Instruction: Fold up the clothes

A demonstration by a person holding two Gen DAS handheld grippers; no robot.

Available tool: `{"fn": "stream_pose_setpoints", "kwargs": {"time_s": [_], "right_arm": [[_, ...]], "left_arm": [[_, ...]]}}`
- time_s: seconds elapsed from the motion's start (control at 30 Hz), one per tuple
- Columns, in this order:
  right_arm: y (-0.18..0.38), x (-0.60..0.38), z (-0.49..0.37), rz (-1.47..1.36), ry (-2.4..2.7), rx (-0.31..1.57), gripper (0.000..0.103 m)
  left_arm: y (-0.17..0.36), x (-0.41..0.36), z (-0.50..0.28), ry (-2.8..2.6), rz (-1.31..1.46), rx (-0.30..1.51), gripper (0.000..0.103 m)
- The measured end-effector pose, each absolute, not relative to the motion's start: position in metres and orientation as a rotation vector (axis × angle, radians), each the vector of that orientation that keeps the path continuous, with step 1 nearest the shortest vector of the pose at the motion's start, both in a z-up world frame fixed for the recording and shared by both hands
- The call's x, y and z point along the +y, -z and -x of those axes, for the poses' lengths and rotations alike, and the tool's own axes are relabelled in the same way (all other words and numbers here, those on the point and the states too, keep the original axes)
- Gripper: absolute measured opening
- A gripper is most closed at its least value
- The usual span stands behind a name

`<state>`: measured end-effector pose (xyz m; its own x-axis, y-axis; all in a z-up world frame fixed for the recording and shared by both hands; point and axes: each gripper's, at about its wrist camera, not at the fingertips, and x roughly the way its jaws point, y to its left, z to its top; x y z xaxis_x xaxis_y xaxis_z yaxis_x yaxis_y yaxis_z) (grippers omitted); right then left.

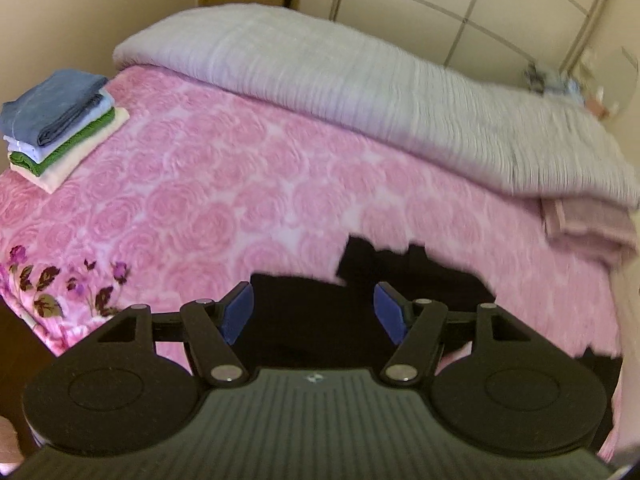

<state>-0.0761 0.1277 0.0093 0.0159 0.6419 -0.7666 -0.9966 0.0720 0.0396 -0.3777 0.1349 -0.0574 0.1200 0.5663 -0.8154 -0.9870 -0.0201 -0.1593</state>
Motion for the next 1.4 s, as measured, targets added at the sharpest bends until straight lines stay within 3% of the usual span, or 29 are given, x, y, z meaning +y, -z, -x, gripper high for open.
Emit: {"fn": "stream_pose_setpoints", "kwargs": {"time_s": [0.27,0.97,1.4], "right_arm": [[0.026,0.056,0.055,0.693,-1.415,0.863,0.047],[0.039,-0.079,0.042,0.730,-1.492,0.923,0.047],[0.038,-0.114,0.050,0.744,-1.528,0.905,0.047]], "left_arm": [[0.072,0.081,0.334,-1.353,0.834,0.775,0.063],[0.068,-0.073,0.318,-1.435,0.799,0.797,0.063],[0.057,-0.115,0.319,-1.463,0.775,0.766,0.063]]}}
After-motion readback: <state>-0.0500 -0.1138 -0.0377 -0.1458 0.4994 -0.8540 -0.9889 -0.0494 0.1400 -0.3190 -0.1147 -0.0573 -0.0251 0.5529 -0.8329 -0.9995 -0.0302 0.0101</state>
